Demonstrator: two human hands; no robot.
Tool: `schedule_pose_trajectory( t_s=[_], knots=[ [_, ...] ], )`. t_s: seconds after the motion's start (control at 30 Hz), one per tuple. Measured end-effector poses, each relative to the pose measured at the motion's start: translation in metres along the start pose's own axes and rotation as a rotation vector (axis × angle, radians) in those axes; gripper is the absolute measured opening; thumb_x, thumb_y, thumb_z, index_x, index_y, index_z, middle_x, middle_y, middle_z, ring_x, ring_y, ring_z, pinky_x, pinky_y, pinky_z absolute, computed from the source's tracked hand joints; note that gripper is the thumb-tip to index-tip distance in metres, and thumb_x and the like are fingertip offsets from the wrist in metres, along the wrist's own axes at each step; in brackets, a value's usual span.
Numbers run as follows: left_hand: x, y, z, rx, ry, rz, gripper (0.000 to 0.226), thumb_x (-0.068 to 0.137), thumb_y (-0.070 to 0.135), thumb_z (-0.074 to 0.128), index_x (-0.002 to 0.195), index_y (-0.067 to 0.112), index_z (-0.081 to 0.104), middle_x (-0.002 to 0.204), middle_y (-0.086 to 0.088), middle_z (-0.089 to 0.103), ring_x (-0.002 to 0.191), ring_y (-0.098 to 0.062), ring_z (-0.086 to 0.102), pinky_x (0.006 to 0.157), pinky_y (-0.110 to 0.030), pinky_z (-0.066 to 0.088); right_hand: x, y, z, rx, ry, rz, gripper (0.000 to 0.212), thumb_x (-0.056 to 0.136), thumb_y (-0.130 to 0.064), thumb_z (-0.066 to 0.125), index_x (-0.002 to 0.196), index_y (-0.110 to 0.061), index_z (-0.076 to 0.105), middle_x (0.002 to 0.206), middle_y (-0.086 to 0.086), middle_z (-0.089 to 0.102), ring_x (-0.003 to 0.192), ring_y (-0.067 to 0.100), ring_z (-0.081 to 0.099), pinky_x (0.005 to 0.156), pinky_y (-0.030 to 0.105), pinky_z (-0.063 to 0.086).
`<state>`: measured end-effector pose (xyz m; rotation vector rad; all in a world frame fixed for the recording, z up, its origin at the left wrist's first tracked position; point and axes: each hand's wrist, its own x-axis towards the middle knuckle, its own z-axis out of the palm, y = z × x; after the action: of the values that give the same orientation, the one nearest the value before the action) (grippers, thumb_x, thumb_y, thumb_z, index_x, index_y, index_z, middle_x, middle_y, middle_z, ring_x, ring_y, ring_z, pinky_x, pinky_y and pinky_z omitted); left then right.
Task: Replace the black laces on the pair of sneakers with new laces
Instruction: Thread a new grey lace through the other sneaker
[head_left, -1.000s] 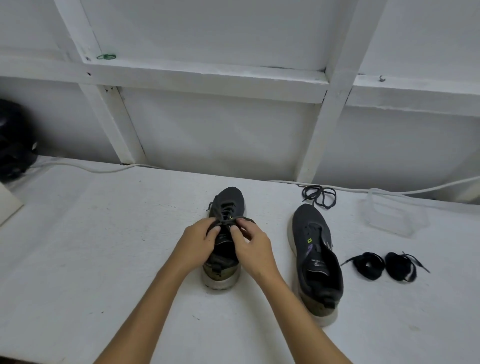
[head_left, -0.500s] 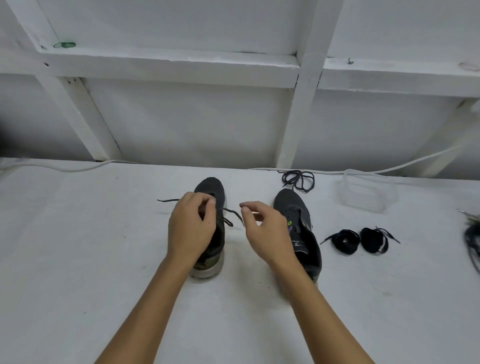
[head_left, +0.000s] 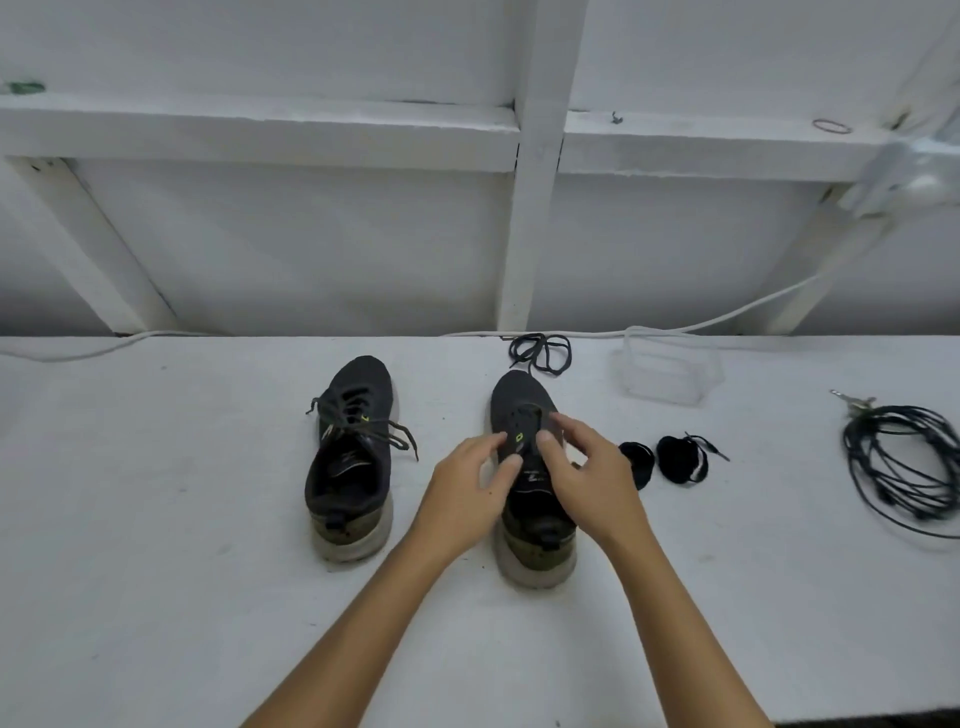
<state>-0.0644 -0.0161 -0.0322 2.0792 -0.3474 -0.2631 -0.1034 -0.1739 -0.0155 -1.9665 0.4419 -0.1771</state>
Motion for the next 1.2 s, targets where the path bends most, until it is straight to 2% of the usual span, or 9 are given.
schedule_pose_trajectory(
  t_s=[0.2, 0.33, 0.53, 0.7, 0.77, 0.87, 1.0, 1.1, 1.2],
  knots=[
    [-0.007, 0.002, 0.017, -0.100, -0.041, -0.107, 0.050, 0.101, 0.040, 0.051, 0.148, 0.025, 0.044, 0.146, 0.014, 0.047, 0.136, -0.003, 0.041, 0.114, -0.023, 0.032, -0.005, 0.017, 0.001, 0.136, -0.104, 0.087, 0.034, 0.098, -0.037, 0.061, 0.132, -0.031, 0.063, 0.126, -0.028, 0.058, 0.118, -0.014, 0.052, 0.098, 0.012, 0.037],
    [-0.011, 0.003, 0.026, -0.188, 0.017, -0.150, 0.045, 0.103, 0.038, 0.048, 0.147, 0.027, 0.046, 0.147, 0.014, 0.048, 0.132, 0.002, 0.043, 0.112, -0.020, 0.033, -0.006, 0.020, 0.006, 0.204, -0.108, 0.095, 0.016, 0.100, -0.037, 0.058, 0.111, -0.045, 0.067, 0.119, -0.024, 0.068, 0.110, -0.010, 0.060, 0.100, 0.022, 0.047],
    [-0.011, -0.001, 0.025, -0.189, 0.136, -0.158, 0.040, 0.104, 0.036, 0.046, 0.142, 0.028, 0.052, 0.137, 0.018, 0.053, 0.125, 0.004, 0.047, 0.102, -0.012, 0.033, -0.006, 0.017, 0.018, 0.197, -0.148, 0.039, 0.025, 0.100, -0.038, 0.054, 0.122, -0.036, 0.066, 0.119, -0.022, 0.067, 0.111, -0.006, 0.060, 0.099, 0.026, 0.049],
    [-0.010, -0.012, 0.017, -0.211, 0.167, -0.187, 0.034, 0.104, 0.037, 0.046, 0.136, 0.033, 0.056, 0.131, 0.019, 0.056, 0.122, 0.003, 0.051, 0.098, -0.014, 0.037, -0.006, 0.008, 0.023, 0.182, -0.182, 0.007, 0.025, 0.103, -0.027, 0.054, 0.095, -0.050, 0.061, 0.096, -0.037, 0.062, 0.097, -0.021, 0.055, 0.078, 0.000, 0.040],
    [-0.009, -0.015, 0.016, -0.209, 0.171, -0.189, 0.032, 0.103, 0.036, 0.046, 0.134, 0.033, 0.057, 0.129, 0.019, 0.057, 0.120, 0.003, 0.052, 0.095, -0.011, 0.038, -0.004, 0.011, 0.026, 0.175, -0.193, 0.016, 0.025, 0.102, -0.028, 0.055, 0.095, -0.052, 0.059, 0.096, -0.041, 0.059, 0.097, -0.024, 0.053, 0.078, -0.002, 0.038],
    [-0.004, -0.014, 0.016, -0.186, 0.195, -0.176, 0.026, 0.102, 0.033, 0.050, 0.126, 0.032, 0.061, 0.125, 0.017, 0.058, 0.114, 0.004, 0.054, 0.095, -0.014, 0.042, -0.002, 0.013, 0.026, 0.177, -0.170, 0.024, 0.013, 0.101, -0.037, 0.054, 0.100, -0.044, 0.065, 0.103, -0.032, 0.064, 0.102, -0.014, 0.058, 0.089, 0.010, 0.044],
    [0.016, -0.010, 0.007, -0.093, 0.272, -0.111, 0.015, 0.100, 0.033, 0.053, 0.105, 0.030, 0.067, 0.110, 0.018, 0.063, 0.105, 0.005, 0.057, 0.095, -0.021, 0.044, 0.019, 0.011, 0.020, 0.121, -0.042, 0.057, 0.033, 0.101, -0.039, 0.051, 0.071, -0.028, 0.060, 0.068, -0.017, 0.062, 0.069, 0.000, 0.056, 0.066, 0.019, 0.042],
    [0.049, -0.003, -0.003, 0.033, 0.267, -0.076, 0.015, 0.099, 0.027, 0.054, 0.097, 0.025, 0.069, 0.104, 0.011, 0.067, 0.099, -0.006, 0.059, 0.090, -0.024, 0.045, 0.055, 0.007, 0.016, -0.097, 0.063, 0.020, 0.028, 0.097, -0.028, 0.054, 0.071, -0.026, 0.065, 0.068, -0.012, 0.066, 0.068, 0.003, 0.059, 0.060, 0.015, 0.039],
    [0.087, 0.003, -0.006, 0.092, 0.224, -0.075, 0.020, 0.099, 0.027, 0.053, 0.101, 0.019, 0.071, 0.104, 0.006, 0.069, 0.099, -0.012, 0.060, 0.089, -0.027, 0.045, 0.095, 0.004, 0.020, -0.279, 0.114, 0.019, 0.023, 0.095, -0.020, 0.055, 0.082, -0.014, 0.072, 0.078, 0.000, 0.072, 0.076, 0.022, 0.064, 0.064, 0.029, 0.048]
  ],
)
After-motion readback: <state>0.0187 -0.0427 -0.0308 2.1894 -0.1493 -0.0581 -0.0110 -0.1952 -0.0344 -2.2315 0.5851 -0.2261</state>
